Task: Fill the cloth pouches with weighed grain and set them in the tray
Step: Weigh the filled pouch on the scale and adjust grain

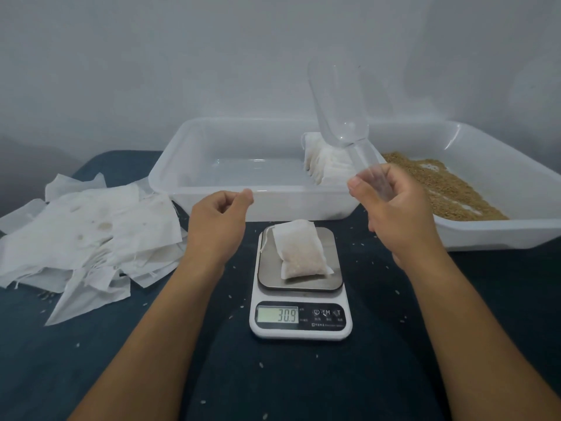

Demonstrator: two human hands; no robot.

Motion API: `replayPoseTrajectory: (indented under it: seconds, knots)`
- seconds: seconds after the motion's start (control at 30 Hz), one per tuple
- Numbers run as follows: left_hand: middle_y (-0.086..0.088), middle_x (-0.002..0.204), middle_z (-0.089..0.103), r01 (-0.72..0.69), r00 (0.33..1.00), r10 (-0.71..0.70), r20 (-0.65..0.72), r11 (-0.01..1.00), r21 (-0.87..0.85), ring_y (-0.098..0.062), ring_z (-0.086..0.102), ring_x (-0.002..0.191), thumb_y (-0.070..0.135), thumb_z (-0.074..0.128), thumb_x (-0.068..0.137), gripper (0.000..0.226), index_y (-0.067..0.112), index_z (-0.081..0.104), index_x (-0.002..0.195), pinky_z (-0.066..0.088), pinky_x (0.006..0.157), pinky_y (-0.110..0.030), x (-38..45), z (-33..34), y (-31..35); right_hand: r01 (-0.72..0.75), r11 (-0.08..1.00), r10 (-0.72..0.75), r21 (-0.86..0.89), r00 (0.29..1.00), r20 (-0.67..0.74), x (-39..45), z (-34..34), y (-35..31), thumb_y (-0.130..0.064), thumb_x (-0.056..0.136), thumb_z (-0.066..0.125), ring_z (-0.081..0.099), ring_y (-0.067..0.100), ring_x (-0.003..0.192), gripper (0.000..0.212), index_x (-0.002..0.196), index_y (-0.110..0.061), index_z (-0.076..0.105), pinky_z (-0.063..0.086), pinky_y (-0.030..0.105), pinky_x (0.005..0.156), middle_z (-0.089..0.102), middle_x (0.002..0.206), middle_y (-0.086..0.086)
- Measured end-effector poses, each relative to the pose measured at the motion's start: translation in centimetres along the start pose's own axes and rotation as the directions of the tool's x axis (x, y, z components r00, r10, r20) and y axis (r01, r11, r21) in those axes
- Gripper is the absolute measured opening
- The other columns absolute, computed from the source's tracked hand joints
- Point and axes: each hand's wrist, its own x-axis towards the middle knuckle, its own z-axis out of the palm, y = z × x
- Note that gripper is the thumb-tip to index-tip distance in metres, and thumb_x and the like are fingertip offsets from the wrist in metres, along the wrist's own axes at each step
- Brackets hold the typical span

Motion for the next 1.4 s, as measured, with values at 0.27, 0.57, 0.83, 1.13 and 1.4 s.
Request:
replayPoseTrajectory:
  seconds: [0.27,0.57,0.83,1.13,1.4]
  knots:
    - [0.02,0.07,0.068,-0.154,0.978,0.092,0.189,0.927,0.342,0.009,0.061,0.069,0.053,0.062,0.094,0.027,0.031,0.072,0.081,0.04,0.064,-0.021,-0.4,0.1,-0.7,-0.024,0.999,0.023,-0.036,0.999,-0.033,0.2,-0.3,0.3,-0.045,0.091,0.072,0.061,-0.001,0.075,0.023,0.108,-0.03,0.068,0.052,0.031,0.071,0.074,0.105,-0.013]
    - [0.019,0.089,0.07,-0.223,0.94,0.063,0.335,0.856,0.466,0.002,0.062,0.085,0.056,0.06,0.094,0.024,0.036,0.072,0.092,0.044,0.068,-0.019,-0.7,0.1,-0.8,-0.051,0.925,-0.009,-0.375,0.987,-0.158,2.4,-3.3,-0.3,-0.051,0.095,0.064,0.065,0.01,0.083,0.028,0.114,-0.031,0.056,0.052,0.035,0.068,0.062,0.103,-0.016]
    - [0.018,0.086,0.068,-0.247,0.932,0.072,0.356,0.845,0.474,0.0,0.062,0.082,0.038,0.067,0.093,0.007,0.036,0.069,0.086,0.046,0.068,-0.02,-1.0,0.1,-0.6,-0.229,0.594,0.128,-0.771,0.973,-0.191,5.5,-10.6,-0.3,-0.047,0.098,0.06,0.053,0.029,0.08,0.038,0.098,-0.009,0.058,0.033,0.036,0.066,0.059,0.086,0.006]
    - [0.019,0.08,0.066,-0.314,0.912,0.221,0.347,0.918,0.24,0.001,0.059,0.076,0.029,0.068,0.094,0.012,0.03,0.066,0.082,0.042,0.065,-0.012,-1.7,0.5,0.4,-0.207,0.235,0.431,-0.95,0.898,-0.089,7.8,-10.9,2.4,-0.038,0.096,0.058,0.052,0.026,0.081,0.027,0.102,-0.012,0.062,0.039,0.033,0.067,0.058,0.095,0.005]
    - [0.015,0.083,0.065,-0.348,0.891,0.316,0.325,0.937,0.043,-0.002,0.059,0.074,0.025,0.064,0.097,0.014,0.027,0.064,0.083,0.046,0.069,-0.012,-2.4,0.7,0.9,-0.061,0.184,0.509,-0.981,0.86,0.043,8.7,-9.5,2.3,-0.039,0.1,0.056,0.059,0.017,0.076,0.034,0.081,-0.014,0.069,0.044,0.03,0.064,0.066,0.085,0.002]
